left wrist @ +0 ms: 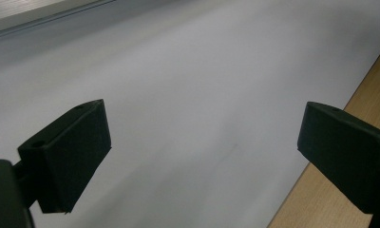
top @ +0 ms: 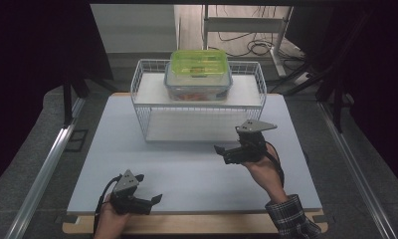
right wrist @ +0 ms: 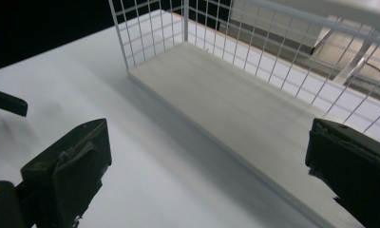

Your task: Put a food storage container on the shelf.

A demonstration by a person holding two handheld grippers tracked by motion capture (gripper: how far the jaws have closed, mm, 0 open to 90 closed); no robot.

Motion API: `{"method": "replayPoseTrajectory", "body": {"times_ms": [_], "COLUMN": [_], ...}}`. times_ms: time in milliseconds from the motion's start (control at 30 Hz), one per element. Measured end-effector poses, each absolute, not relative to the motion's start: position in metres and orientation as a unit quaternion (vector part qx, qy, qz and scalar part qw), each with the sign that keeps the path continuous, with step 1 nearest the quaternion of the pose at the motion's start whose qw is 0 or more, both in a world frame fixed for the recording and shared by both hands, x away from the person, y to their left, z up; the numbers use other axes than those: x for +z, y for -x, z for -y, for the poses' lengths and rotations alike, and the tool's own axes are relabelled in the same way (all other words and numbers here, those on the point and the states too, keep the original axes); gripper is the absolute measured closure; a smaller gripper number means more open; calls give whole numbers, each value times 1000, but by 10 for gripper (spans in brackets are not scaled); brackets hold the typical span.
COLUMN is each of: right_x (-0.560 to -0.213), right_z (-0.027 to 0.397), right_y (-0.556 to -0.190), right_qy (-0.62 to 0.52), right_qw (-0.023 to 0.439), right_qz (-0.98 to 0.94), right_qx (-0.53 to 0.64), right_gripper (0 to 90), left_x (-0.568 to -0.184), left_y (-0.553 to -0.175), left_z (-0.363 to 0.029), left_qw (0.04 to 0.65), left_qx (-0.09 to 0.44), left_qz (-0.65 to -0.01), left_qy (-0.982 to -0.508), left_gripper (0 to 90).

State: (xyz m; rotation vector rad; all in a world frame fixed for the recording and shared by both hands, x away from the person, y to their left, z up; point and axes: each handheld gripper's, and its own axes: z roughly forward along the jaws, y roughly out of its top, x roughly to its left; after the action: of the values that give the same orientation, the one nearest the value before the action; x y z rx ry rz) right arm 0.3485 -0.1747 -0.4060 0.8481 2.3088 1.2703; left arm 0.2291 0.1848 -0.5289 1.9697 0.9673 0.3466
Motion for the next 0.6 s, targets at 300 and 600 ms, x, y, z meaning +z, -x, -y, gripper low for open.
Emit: {"method": "replayPoseTrajectory", "body": {"times_ms": [300, 600], "right_x": [-419, -428], "right_z": [182, 192], "right_y": [-342, -330], "right_qy": [-312, -319], "right_qw": [181, 174], "right_qz": [-821, -819], "right_qx": [443, 443], "right_gripper": [9, 9], "left_x": [-529, -528], "left_y": [-229, -228], "left_z": [-185, -185], "left_qw": [446, 450], "left_qx": [139, 139], "left_qz": [-390, -391], "left_qy": [-794, -791], "left_gripper": [38, 38]}}
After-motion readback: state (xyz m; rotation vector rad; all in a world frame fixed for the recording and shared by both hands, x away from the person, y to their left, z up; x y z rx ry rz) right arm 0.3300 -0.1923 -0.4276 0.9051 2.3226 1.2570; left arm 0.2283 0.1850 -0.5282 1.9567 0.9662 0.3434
